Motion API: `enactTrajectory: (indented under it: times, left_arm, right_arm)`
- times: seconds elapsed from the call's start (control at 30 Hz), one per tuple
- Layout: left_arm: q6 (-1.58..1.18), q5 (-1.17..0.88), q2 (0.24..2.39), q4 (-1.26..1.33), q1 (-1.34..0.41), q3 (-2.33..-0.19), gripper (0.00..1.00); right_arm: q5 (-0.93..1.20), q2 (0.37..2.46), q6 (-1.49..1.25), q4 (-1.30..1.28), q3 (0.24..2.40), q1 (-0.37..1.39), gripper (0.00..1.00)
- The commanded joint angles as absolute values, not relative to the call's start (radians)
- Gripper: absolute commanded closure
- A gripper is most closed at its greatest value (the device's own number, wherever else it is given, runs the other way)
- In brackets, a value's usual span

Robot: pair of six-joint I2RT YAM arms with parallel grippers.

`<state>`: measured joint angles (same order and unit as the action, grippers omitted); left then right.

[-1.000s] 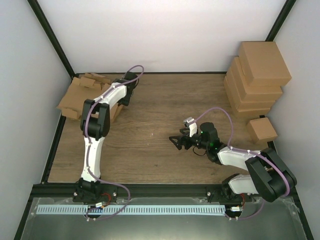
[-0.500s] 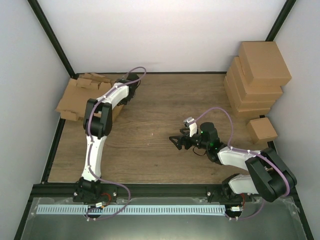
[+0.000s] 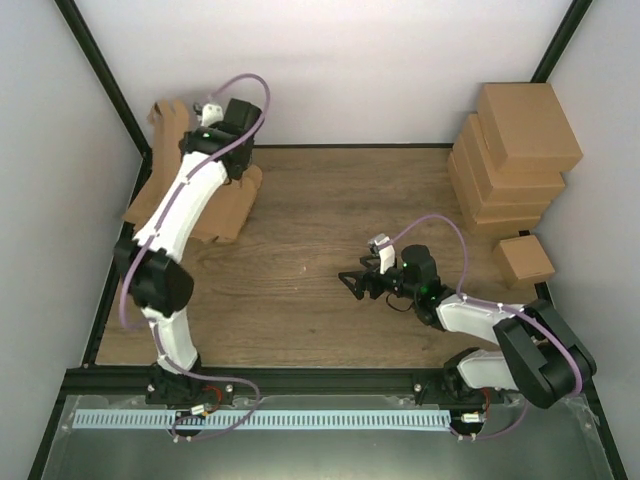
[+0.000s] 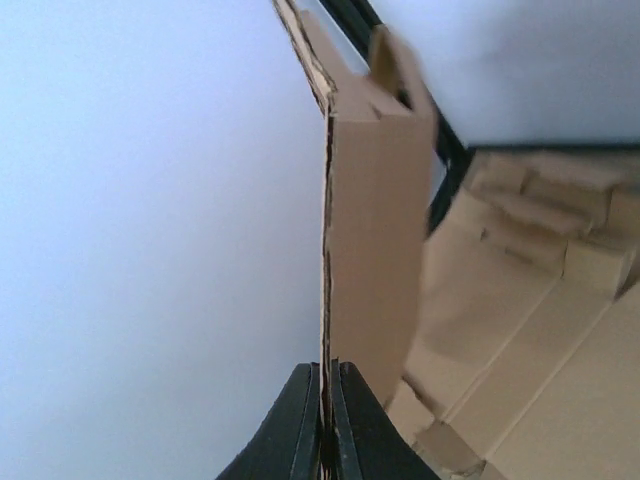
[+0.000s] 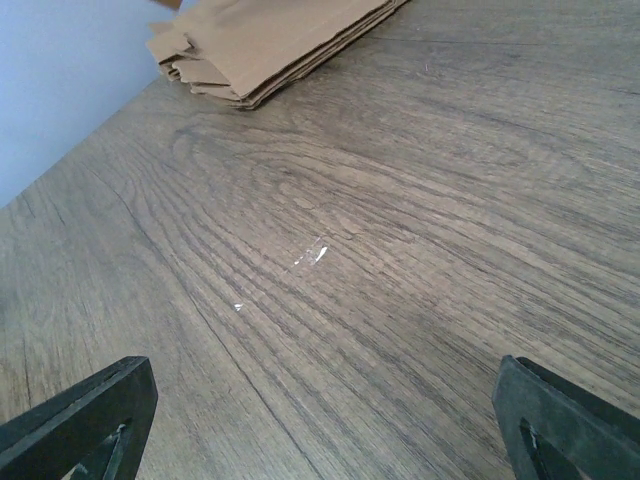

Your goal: Fold the paper box

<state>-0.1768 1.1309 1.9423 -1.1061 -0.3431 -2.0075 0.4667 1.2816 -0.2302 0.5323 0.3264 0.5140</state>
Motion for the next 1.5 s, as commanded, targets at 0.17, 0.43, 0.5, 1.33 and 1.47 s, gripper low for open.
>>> enactTrajectory:
  times: [0.17,0.43,0.5,1.33,1.47]
  left_arm:
    - [-0.222,1.047,1.603,-1.139,-0.503,-2.01,0.96]
    - [-0.232,-0.073,1.185,-0.644,-0.517,-1.48,0.96]
    - [-0.278,-0.201,1.165,-0.57,-0.531,-1.373,0.96]
    - [-0.494,-0.317,1.378,-0.356,-0.799,-1.121,0.0]
    - [-0.424,-0.184,1.389,-0.528,-0.681,-1.198,0.04]
  right_arm:
    - [0.442,1.14,-0.253,0.415,0.359,0.52,0.05]
    - [0.197,0.896,-0.346,0.015,0.512,0.52,0.0]
    - [0.093,0.86,-0.392,-0.092,0.559,0.52,0.0]
    - [-0.081,0.878,-0.804,-0.655,0.708,0.52,0.0]
    - [-0.003,0.901,-0.777,-0.615,0.701,0.519,0.03]
